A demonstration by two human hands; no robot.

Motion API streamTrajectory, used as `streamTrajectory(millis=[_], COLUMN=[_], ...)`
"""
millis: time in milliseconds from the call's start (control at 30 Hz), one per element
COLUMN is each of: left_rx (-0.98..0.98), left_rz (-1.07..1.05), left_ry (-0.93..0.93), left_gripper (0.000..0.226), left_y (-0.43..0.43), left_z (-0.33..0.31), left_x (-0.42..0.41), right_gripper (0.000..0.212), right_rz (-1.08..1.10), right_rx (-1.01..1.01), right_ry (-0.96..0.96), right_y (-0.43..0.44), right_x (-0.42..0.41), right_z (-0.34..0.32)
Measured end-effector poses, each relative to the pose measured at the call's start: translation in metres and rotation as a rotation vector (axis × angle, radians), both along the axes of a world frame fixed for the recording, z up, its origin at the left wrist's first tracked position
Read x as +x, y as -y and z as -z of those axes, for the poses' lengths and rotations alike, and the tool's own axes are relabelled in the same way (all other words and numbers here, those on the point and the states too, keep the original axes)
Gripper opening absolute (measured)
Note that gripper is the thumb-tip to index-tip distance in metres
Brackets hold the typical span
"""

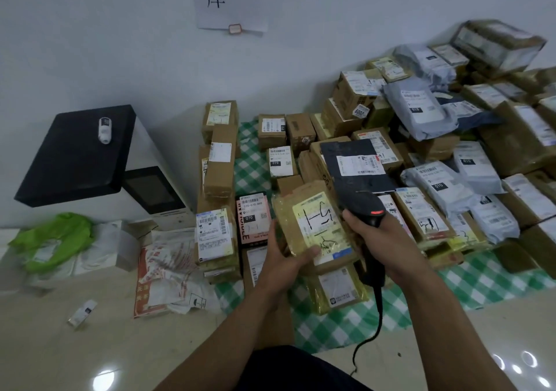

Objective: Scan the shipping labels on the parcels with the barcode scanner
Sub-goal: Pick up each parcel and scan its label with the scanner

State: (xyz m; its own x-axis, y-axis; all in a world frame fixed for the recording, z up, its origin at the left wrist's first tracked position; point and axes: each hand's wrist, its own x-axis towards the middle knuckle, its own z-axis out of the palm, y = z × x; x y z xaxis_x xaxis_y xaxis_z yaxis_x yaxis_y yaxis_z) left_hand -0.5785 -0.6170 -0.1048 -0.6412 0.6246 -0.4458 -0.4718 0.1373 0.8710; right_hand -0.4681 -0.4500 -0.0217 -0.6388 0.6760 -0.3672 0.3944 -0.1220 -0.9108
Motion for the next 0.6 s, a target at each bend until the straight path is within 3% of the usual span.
streamTrajectory(millis=[167,433,600], left_rx=[0.088,0.101,0.072], left_rz=[-0.044,-0.028,-0.109], left_ry=[-0.092,-0.128,-0.158], left_gripper=[0.110,0.086,0.102], left_y=[0.002,0.003,-0.004], left_z=[-0.009,-0.027,-0.035], left_x=[-0.010,-0.033,-0.058], right_gripper=[0.027,0.032,0.028], right_rz=[-0.058,-0.046,-0.062], right_rx=[0.033,-0.015,0.030], right_ry=[-0.072,-0.121,-0.138], right_y=[0.006,0.006,0.003], right_x=[-0.011,-0.014,-0.013], right_z=[-0.016,-0.025,-0.033])
